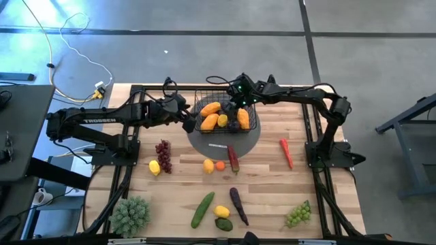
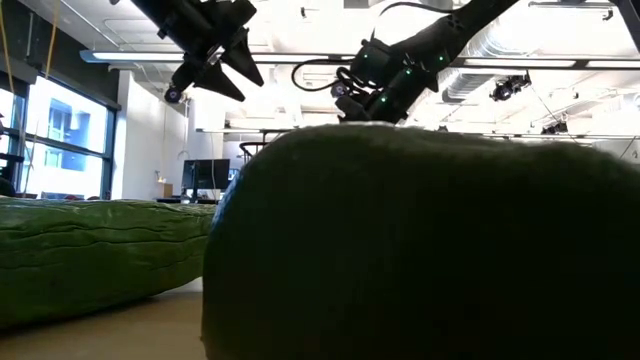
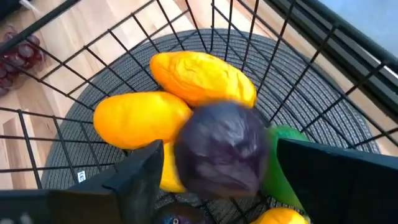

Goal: Build produce basket
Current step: Put the violet plum into the black wire basket, then put the yellow lemon into the black wire basket

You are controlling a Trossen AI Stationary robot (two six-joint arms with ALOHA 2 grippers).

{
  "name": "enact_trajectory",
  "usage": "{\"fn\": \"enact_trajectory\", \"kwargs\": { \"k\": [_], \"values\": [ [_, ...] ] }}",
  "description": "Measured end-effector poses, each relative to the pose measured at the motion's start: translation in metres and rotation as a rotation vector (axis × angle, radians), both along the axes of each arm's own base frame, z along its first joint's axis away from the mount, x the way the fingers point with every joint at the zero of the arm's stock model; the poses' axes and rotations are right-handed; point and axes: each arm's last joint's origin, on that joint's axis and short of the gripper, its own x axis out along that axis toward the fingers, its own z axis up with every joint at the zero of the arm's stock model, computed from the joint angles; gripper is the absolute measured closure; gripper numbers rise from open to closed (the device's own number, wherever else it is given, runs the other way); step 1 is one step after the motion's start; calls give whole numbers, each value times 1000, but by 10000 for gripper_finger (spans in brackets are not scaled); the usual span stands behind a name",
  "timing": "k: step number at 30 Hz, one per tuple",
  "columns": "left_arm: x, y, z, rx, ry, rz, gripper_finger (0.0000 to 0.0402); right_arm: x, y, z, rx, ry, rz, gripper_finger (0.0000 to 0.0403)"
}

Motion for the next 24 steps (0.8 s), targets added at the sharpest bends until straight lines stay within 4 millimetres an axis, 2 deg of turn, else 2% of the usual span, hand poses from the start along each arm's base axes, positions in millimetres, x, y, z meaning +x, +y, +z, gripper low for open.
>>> {"fn": "enact_trajectory", "kwargs": {
  "k": [12, 24],
  "values": [
    [-5, -7, -10, -171, 30, 10, 145, 5, -3, 27, -13, 17, 17, 96],
    [-16, -39, -26, -357, 238, -85, 145, 6, -3, 48, 25, 24, -17, 96]
  ]
}}
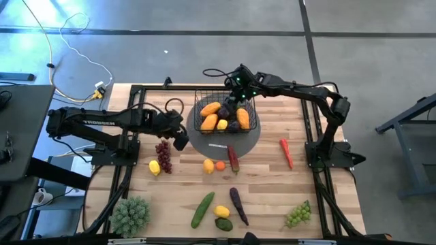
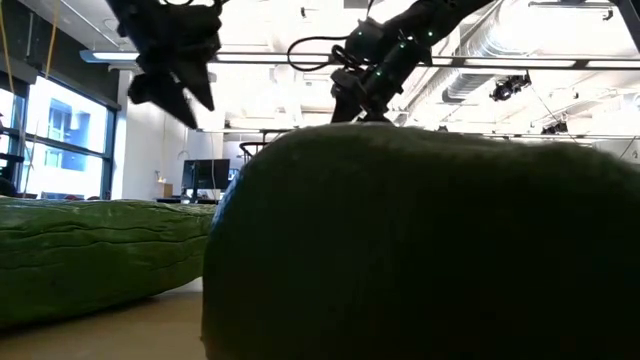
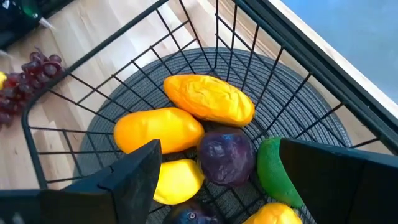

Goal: Build produce basket
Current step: Put the yellow lemon into the black wire basket

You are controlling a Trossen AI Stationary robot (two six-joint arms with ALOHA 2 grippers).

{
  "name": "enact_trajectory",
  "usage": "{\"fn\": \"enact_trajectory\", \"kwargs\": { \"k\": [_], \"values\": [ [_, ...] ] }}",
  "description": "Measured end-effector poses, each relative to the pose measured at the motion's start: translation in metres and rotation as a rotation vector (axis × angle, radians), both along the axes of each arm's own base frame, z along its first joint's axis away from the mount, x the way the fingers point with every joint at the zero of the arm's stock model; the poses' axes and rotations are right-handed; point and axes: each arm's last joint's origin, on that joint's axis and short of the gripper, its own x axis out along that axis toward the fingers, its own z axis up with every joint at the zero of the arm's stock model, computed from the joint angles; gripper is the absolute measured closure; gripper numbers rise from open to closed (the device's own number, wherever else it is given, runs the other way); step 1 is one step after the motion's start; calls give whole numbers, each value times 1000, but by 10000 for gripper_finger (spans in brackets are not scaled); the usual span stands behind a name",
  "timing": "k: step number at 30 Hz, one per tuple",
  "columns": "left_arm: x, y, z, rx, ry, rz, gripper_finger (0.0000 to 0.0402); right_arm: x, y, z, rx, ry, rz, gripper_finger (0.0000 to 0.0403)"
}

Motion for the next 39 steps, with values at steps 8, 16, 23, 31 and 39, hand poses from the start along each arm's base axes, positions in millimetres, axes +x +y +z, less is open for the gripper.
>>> {"fn": "enact_trajectory", "kwargs": {
  "k": [8, 16, 23, 31, 39],
  "values": [
    [-10, -20, -7, -178, 89, 126, 145, 4, 8, 15, 32, 6, -40, 95],
    [-20, -47, -11, -285, 185, 204, 145, 11, 24, 31, -9, 33, -104, 95],
    [-29, -72, -13, -306, 230, 263, 145, 18, 50, 30, 0, 66, -115, 95],
    [-42, -90, -14, -298, 296, 311, 145, 27, 86, 28, 1, 91, -76, 95],
    [-52, -103, -14, -291, 294, 439, 145, 30, 105, 27, -20, 106, -15, 95]
  ]
}}
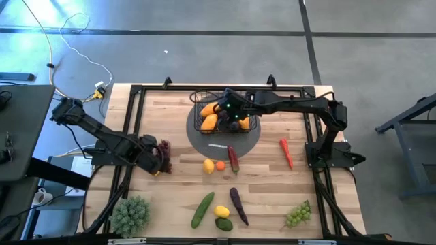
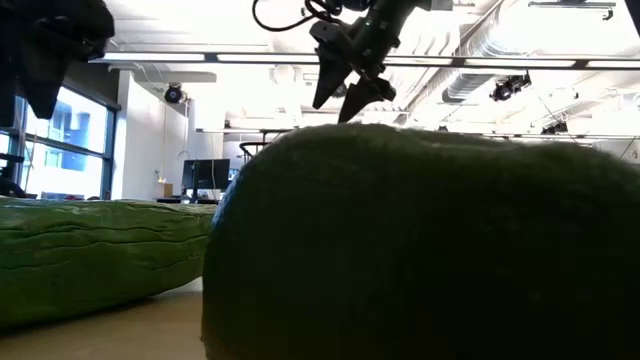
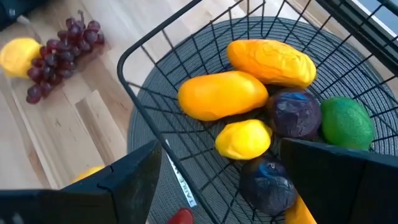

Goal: Build produce basket
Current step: Put the yellow lemon into the black wire basket

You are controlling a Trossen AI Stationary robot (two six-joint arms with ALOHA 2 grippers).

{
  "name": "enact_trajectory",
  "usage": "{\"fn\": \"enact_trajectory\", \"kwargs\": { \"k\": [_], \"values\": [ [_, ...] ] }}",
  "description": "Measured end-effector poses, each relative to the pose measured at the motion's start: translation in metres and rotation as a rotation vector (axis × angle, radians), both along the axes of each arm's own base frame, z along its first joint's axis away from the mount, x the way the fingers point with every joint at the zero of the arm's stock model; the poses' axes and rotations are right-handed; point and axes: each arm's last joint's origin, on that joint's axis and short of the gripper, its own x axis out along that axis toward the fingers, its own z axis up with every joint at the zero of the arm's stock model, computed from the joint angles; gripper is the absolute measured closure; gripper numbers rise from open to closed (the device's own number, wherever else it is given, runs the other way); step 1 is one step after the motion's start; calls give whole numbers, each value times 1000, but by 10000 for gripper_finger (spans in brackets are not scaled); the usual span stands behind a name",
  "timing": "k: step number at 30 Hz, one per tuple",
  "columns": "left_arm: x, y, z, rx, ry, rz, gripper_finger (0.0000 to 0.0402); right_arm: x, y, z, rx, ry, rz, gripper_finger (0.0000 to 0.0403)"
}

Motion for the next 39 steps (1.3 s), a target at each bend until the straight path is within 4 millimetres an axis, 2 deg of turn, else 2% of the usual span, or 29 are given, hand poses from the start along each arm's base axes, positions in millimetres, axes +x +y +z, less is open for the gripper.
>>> {"fn": "enact_trajectory", "kwargs": {
  "k": [8, 17, 26, 39],
  "values": [
    [-3, -9, -1, 54, -60, 184, 145, -2, 5, -2, 3, 42, 40, 95],
    [2, -26, -17, 99, -15, 334, 145, -6, 6, -5, -28, 109, 116, 95],
    [12, -36, -36, 123, 96, 393, 145, -7, 6, -6, -47, 128, 153, 95],
    [30, -35, -59, 159, 169, 451, 145, -10, 7, -7, -49, 158, 169, 95]
  ]
}}
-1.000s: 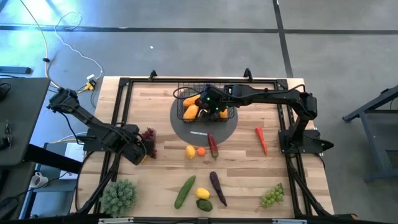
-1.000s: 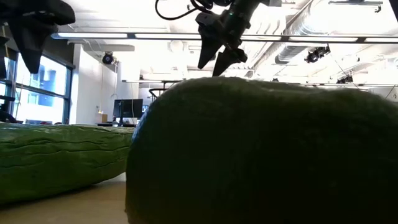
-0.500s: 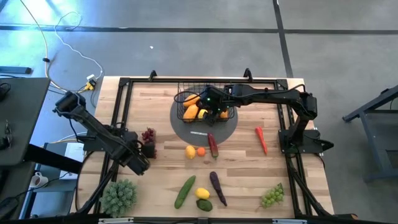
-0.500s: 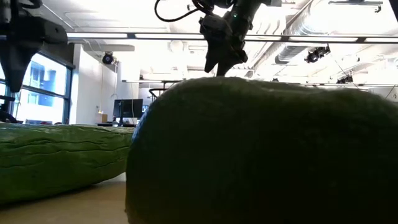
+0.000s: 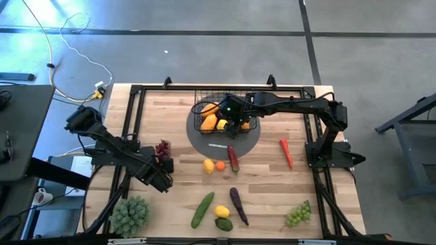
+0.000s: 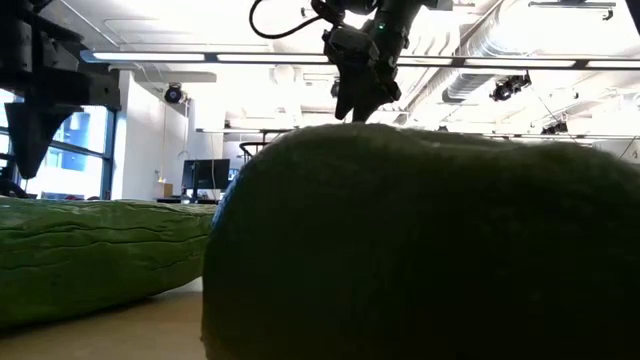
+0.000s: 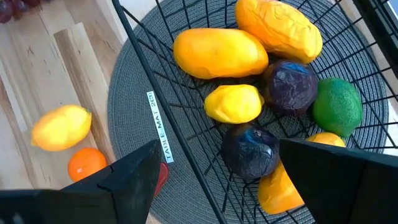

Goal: Build produce basket
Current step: Put the yellow lemon into the black wire basket

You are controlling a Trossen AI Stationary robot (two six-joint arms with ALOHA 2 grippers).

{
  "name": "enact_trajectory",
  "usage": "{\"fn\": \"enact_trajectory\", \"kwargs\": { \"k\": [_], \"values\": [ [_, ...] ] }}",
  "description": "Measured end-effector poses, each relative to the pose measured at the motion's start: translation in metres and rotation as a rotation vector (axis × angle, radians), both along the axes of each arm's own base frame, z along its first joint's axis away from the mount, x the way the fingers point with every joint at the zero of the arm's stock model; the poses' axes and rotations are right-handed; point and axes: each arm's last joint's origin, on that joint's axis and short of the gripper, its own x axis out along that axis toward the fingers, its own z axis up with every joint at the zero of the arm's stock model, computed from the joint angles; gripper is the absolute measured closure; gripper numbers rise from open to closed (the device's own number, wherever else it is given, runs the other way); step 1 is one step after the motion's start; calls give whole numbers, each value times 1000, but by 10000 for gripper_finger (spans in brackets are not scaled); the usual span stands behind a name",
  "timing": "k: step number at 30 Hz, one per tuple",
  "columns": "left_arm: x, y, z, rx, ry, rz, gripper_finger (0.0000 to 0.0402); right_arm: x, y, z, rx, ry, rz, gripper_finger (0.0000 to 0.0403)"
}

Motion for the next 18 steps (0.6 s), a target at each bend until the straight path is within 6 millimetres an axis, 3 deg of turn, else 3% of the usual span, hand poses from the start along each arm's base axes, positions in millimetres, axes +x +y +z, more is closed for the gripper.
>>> {"fn": "enact_trajectory", "kwargs": {
  "k": [18],
  "values": [
    [13, 3, -24, -3, 107, 75, 145, -1, 0, -1, -15, 21, 37, 95]
  ]
}}
